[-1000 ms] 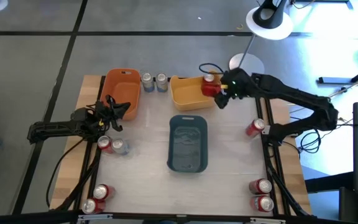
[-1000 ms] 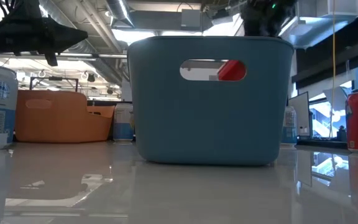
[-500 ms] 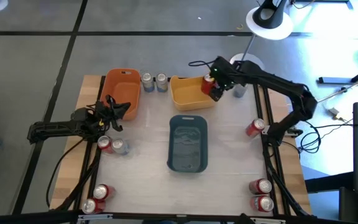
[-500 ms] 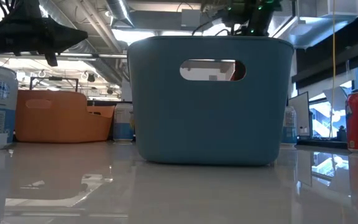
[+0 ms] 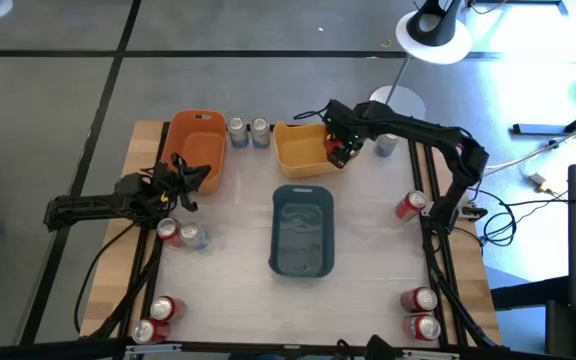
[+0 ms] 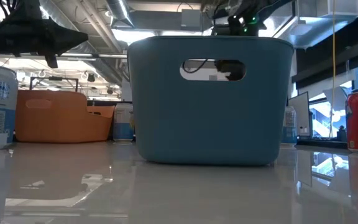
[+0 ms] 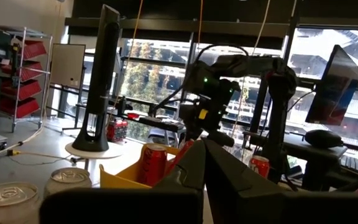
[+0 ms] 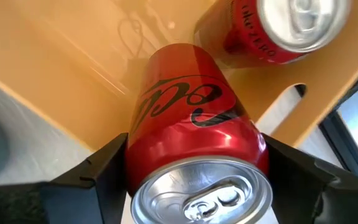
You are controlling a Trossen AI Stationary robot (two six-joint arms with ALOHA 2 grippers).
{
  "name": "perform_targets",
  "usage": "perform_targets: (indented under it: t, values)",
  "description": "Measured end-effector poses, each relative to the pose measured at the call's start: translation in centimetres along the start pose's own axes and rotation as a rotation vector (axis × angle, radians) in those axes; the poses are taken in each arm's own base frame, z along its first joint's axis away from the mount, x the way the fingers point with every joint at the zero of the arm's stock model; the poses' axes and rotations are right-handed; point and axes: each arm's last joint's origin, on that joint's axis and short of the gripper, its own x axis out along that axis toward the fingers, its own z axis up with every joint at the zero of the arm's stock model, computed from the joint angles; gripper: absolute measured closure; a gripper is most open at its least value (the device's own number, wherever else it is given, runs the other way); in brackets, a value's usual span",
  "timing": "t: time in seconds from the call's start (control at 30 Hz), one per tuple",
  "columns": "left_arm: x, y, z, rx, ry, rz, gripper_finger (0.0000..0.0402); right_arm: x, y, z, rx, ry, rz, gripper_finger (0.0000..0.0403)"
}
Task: Sort soda cans
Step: Put the top red soda can into the yellow bin, then put the left red soda can into the yellow bin
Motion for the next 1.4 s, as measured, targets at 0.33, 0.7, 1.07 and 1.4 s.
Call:
perform_targets:
  t: [0.33, 0.7, 1.07, 1.4]
  values:
    - [0.0, 0.0, 0.0, -0.001, 0.001, 0.000, 0.0402, 2.9, 0.3, 0.6, -0.002, 0.075, -0.007, 0.0101]
    - [0.0, 0.0, 0.0, -0.001, 0.002, 0.000, 0.0402, 3.3, 0.4, 0.9, -0.005, 0.058, -0.012, 0.0027]
    - [0.0, 0.0, 0.1, -0.005, -0.009, -0.001, 0.0402, -3.2, -0.6, -1.2, -0.015, -0.072, -0.010, 0.0024]
    - [0.1, -0.2, 2.8, 0.039, -0.090, 0.005, 0.0320, -13.0, 0.9, -6.2, -0.047, -0.385, 0.081, 0.0024]
